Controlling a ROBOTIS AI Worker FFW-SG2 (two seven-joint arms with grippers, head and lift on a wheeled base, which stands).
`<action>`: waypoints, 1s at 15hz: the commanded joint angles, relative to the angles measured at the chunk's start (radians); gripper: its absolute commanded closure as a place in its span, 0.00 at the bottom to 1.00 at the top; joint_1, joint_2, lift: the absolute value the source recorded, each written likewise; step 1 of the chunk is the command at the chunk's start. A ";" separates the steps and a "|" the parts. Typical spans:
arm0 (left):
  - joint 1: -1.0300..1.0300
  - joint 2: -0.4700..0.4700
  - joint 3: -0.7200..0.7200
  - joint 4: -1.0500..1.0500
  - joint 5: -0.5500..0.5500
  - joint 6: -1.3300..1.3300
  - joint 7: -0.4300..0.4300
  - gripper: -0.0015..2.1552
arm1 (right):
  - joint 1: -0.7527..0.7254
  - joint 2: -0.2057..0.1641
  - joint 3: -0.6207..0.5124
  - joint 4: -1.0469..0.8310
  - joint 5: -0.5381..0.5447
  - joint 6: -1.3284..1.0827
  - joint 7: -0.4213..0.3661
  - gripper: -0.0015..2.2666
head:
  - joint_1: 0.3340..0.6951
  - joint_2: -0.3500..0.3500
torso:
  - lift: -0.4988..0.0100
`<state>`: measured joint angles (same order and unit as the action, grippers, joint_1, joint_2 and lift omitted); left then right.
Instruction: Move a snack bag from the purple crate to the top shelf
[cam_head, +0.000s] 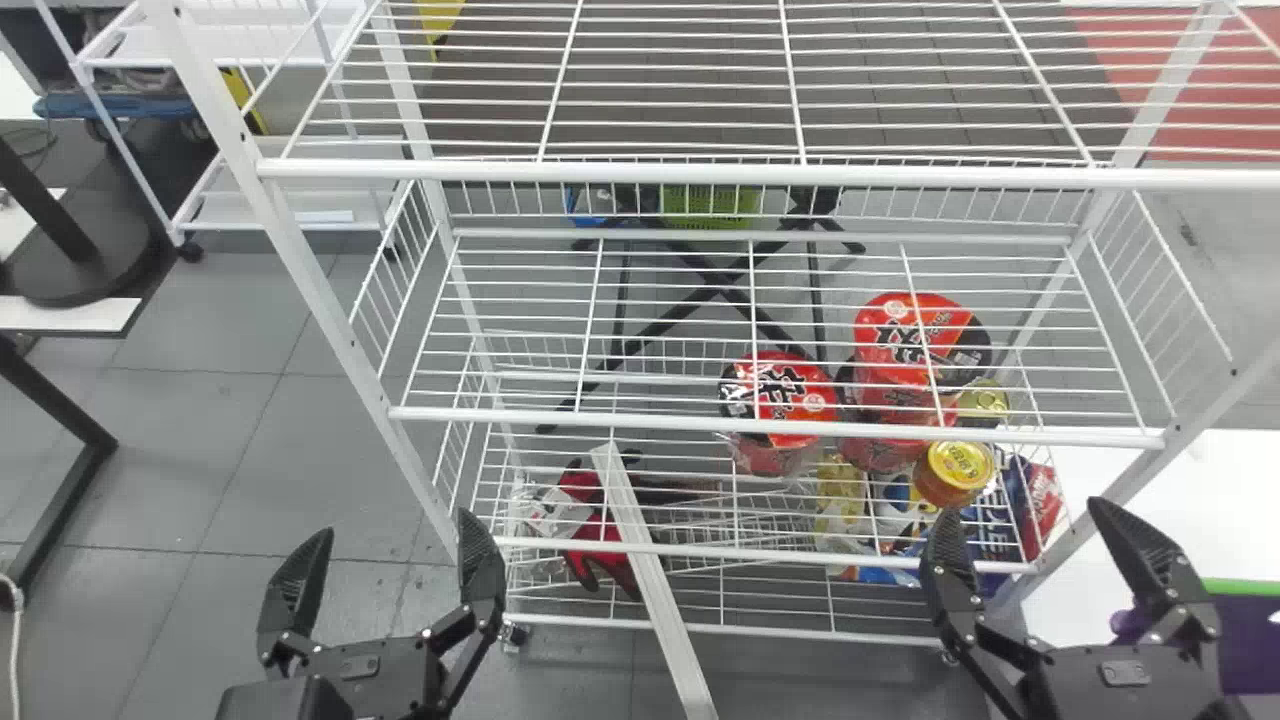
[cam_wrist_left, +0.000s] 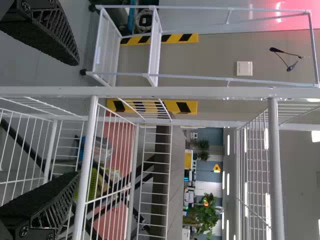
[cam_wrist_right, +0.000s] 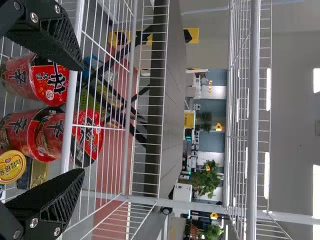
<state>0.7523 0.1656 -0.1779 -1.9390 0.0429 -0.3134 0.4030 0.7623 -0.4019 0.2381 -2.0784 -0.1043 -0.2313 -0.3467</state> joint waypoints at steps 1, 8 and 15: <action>0.002 0.005 0.000 -0.001 0.000 -0.003 0.005 0.00 | 0.000 0.000 0.003 -0.002 0.002 0.001 0.000 0.04 | 1.00 0.59 | 0.37; 0.013 0.006 0.000 -0.005 0.000 -0.022 0.005 0.00 | 0.014 0.002 0.004 -0.017 0.017 0.001 0.000 0.04 | 1.00 0.60 | 0.31; 0.022 0.006 0.000 -0.008 -0.002 -0.031 0.005 0.00 | 0.020 0.002 0.006 -0.020 0.018 0.001 0.000 0.04 | 1.00 0.61 | 0.26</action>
<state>0.7738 0.1718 -0.1784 -1.9455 0.0414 -0.3439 0.4080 0.7814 -0.4001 0.2436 -2.0984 -0.0859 -0.2303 -0.3467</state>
